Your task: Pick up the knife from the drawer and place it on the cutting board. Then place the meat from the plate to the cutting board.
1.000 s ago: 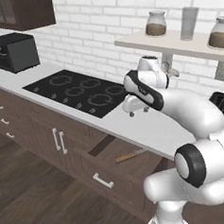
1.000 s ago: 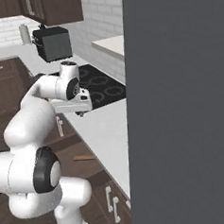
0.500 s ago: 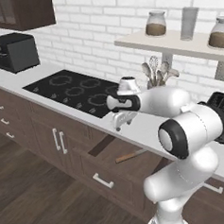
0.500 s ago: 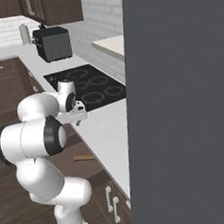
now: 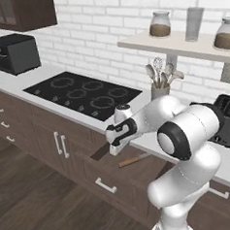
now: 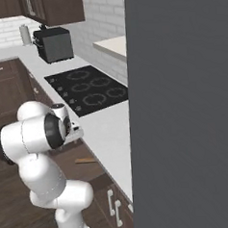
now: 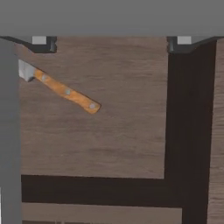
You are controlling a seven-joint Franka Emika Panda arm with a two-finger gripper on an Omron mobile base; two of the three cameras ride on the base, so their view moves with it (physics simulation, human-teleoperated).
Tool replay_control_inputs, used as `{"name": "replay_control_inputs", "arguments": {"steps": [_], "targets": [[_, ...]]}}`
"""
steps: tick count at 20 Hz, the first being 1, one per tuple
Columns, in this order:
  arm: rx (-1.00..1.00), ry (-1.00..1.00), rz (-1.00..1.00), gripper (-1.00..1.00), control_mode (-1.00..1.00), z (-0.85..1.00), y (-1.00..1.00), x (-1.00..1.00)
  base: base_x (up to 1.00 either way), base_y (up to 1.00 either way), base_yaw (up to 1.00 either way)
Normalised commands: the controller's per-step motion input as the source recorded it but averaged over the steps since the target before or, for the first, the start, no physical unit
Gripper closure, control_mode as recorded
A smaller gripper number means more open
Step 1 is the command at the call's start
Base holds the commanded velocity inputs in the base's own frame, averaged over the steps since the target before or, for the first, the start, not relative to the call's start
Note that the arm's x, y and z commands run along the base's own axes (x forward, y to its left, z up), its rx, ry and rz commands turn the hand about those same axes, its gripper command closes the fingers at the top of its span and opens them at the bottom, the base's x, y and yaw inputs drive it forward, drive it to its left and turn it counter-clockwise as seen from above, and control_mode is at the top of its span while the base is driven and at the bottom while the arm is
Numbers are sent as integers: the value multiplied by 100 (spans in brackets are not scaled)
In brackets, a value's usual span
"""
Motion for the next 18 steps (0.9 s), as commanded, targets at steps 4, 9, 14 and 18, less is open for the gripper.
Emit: {"name": "replay_control_inputs", "arguments": {"steps": [4,9,14,18], "targets": [[0,0,0,-100,-100,-72,0,0,0,0,0],[-1,0,0,-100,-100,-71,13,0,0,0,0],[-3,0,0,-100,-100,-65,39,0,0,0,0],[-2,0,1,-100,-100,-45,52,-22,0,0,0]]}}
